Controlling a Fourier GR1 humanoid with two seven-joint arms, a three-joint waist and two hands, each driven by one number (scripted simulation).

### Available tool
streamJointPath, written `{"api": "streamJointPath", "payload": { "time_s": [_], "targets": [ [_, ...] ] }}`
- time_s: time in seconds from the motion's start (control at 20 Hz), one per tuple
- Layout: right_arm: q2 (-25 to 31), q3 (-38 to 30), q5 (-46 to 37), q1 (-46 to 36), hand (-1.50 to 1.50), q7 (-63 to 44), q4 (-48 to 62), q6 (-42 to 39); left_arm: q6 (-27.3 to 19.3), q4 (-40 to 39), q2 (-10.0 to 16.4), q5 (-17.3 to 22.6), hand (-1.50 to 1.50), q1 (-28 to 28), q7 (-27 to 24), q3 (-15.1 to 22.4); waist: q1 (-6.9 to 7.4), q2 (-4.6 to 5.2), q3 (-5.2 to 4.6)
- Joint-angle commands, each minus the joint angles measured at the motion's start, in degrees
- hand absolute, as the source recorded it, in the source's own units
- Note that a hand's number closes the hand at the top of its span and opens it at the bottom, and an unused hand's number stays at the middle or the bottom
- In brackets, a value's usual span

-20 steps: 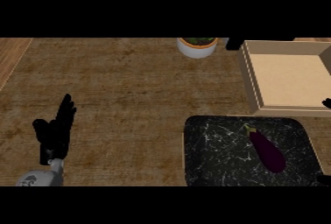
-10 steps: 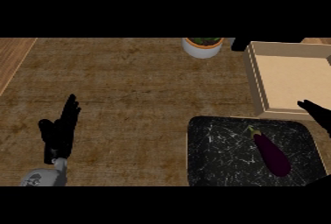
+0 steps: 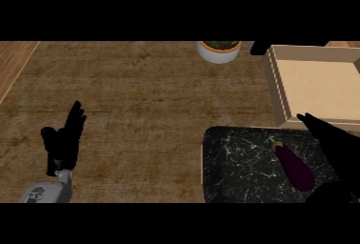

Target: Pick the eggplant from the tray and place it in the cardboard box

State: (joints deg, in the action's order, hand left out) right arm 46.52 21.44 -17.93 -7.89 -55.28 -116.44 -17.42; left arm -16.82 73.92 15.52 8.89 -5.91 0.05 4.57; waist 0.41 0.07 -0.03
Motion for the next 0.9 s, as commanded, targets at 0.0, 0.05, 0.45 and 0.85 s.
{"api": "streamJointPath", "payload": {
  "time_s": [0.0, 0.05, 0.45, 0.85],
  "targets": [
    [-7.05, 2.39, -3.95, -1.71, -1.5, -5.46, 0.91, -2.77, 0.25, -1.08, -0.08, -1.03, 0.0, -2.56, 2.28, -1.36, -0.29, -0.05, 0.02],
    [-6.57, 1.4, -5.0, -0.3, -1.5, -1.38, 4.15, -2.67, -0.6, 2.33, -0.81, -1.26, 0.0, 0.27, 2.45, -0.82, -0.2, -0.08, 0.03],
    [-12.57, 3.62, -9.57, -3.18, -1.5, -8.57, 5.54, -6.05, 1.99, -0.74, -1.22, -1.35, 0.0, -1.97, 1.22, -2.29, -0.3, -0.08, 0.01],
    [-16.26, 3.27, -13.77, -3.18, -1.5, -8.28, 9.62, -7.53, 1.35, 2.87, -1.88, -2.75, 0.0, 2.26, 0.74, -2.62, -0.06, -0.09, 0.02]
  ]
}}
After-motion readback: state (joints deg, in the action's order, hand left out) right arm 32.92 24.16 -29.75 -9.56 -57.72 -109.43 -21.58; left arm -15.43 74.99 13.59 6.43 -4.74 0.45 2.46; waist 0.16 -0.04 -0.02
